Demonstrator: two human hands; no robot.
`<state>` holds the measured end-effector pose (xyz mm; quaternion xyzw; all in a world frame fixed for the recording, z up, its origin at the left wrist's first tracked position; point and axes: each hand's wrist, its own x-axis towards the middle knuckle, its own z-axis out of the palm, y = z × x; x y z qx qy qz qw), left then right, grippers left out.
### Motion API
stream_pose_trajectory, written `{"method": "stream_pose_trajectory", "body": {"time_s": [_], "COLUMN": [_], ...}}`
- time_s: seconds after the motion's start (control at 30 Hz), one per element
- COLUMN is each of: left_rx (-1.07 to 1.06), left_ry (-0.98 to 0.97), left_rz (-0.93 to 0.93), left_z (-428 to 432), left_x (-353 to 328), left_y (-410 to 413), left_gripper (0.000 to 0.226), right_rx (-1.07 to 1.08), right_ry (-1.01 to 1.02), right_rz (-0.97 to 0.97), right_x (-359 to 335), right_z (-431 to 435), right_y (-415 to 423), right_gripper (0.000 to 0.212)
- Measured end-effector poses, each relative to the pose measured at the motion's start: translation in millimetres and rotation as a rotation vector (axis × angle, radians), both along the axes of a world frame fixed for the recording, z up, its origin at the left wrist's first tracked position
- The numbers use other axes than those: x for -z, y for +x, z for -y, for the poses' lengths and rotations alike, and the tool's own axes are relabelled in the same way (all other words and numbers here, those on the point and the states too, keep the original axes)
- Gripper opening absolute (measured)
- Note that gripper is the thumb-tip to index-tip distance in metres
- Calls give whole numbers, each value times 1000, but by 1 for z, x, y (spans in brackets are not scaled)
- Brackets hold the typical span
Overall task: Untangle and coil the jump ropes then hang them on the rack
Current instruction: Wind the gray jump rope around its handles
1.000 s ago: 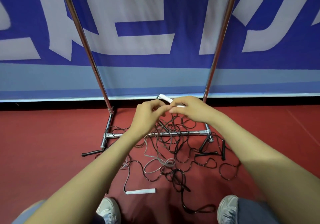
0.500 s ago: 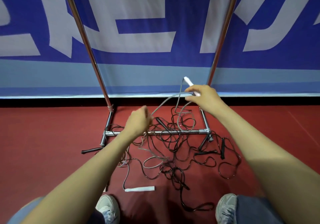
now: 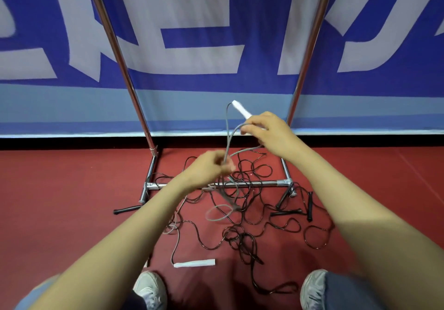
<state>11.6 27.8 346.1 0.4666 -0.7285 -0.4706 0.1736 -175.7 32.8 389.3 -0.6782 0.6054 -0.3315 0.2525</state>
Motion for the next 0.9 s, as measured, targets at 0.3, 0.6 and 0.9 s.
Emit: {"method": "stream_pose_trajectory", "body": {"time_s": [0.3, 0.6, 0.9], "left_rx": [-213, -322, -286], "left_ry": [-170, -146, -241], "left_rz": [270, -190, -102], "left_z": [5, -2, -4], "left_x": [9, -16, -19], "left_y": [10, -15, -6], "left_gripper": [14, 18, 29], "right_rx": [114, -173, -192], "right_ry": [140, 149, 116], "right_rz": [-255, -184, -276], "right_x": [5, 22, 23], "right_z": [-4, -6, -5], "right_y": [-21, 7, 6], "right_gripper": [76, 49, 11]}}
